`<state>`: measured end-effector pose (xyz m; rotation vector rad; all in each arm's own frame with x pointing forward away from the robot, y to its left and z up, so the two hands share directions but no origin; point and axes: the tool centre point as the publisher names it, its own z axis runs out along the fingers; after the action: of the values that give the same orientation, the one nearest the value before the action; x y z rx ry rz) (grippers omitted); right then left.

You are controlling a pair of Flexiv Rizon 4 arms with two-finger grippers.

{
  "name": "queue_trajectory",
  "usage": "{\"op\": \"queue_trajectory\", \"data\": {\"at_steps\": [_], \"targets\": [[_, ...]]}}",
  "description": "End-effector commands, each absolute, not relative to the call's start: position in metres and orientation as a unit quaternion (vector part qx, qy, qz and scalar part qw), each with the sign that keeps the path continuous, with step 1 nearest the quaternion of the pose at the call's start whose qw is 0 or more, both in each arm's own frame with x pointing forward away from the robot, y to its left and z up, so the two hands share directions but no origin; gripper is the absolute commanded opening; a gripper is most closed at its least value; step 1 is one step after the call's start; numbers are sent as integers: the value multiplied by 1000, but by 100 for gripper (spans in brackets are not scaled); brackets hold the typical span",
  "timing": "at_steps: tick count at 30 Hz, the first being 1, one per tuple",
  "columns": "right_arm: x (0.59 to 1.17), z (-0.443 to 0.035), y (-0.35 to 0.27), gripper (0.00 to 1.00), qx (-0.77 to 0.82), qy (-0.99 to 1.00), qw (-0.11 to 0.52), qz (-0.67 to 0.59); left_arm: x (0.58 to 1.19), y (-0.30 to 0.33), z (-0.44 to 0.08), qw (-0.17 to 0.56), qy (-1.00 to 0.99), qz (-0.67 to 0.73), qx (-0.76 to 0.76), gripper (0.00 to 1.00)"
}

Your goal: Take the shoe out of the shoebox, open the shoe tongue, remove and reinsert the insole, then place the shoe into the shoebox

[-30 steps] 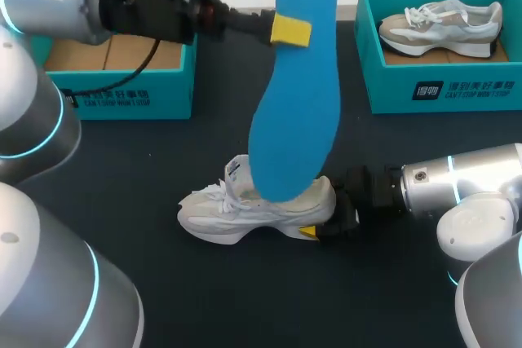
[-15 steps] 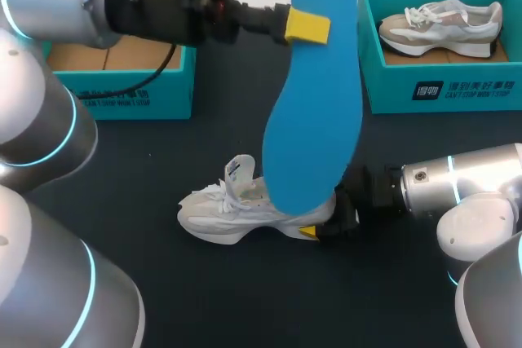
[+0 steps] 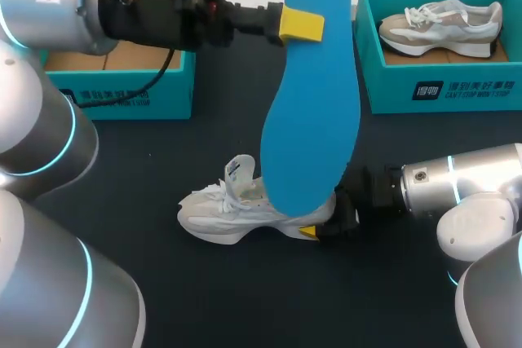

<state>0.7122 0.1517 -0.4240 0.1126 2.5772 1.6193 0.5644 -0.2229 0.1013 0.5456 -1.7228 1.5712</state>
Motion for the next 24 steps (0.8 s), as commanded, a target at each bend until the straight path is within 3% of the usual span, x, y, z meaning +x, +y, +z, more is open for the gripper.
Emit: {"op": "queue_trajectory", "data": {"at_steps": [1,2,3,4,24], "targets": [[716,-433,158,0,37,846,49,529,563,-223,99,365,-669,612,212,0],[716,-433,158,0,37,846,49,529,563,-223,99,365,-669,612,212,0],[716,-433,158,33,37,846,49,529,563,-223,99,365,-669,612,212,0],[716,-433,158,100,37,846,49,529,563,-223,99,365,-669,612,212,0],[705,-410,153,100,53,869,46,489,563,-223,99,365,-669,612,212,0]]}}
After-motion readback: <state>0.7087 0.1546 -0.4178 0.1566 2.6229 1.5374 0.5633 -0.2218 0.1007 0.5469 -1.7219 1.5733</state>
